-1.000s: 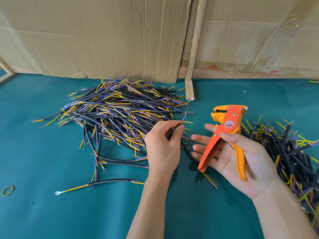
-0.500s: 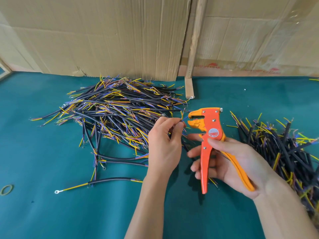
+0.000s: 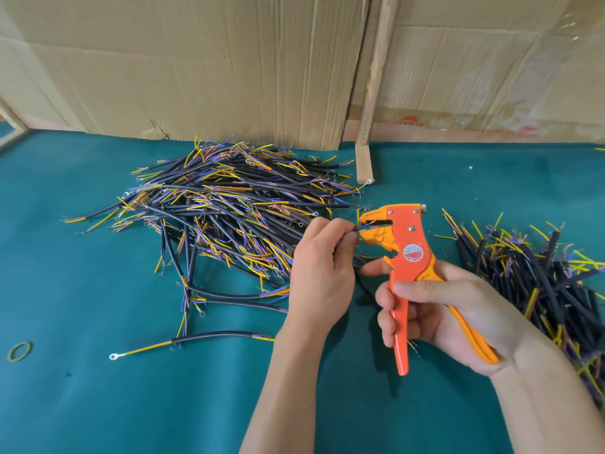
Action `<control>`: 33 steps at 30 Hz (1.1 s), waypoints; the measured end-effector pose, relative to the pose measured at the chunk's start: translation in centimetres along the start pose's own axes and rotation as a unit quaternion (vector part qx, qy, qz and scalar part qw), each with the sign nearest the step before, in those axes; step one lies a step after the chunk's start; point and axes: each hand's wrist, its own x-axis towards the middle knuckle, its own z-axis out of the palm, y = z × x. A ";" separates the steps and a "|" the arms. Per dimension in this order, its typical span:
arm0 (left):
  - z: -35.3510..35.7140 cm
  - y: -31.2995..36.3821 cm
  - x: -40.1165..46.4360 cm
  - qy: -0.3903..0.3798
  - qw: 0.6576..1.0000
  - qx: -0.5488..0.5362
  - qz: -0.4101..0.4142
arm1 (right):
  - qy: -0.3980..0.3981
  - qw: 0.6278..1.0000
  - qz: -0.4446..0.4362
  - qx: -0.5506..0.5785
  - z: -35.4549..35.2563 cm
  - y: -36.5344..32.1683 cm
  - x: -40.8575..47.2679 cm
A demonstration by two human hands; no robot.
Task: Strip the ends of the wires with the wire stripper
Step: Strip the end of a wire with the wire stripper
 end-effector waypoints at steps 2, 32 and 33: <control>0.1 -0.1 0.0 0.002 1.000 0.006 0.000 | 0.009 1.000 -0.002 -0.003 -0.1 0.1 -0.1; 0.2 -0.1 -0.1 0.010 1.000 0.012 0.004 | 0.007 1.000 0.011 0.016 -0.2 0.2 0.2; 0.2 -0.1 -0.1 0.010 1.000 0.014 0.003 | 0.006 1.000 0.010 0.015 -0.2 0.2 0.2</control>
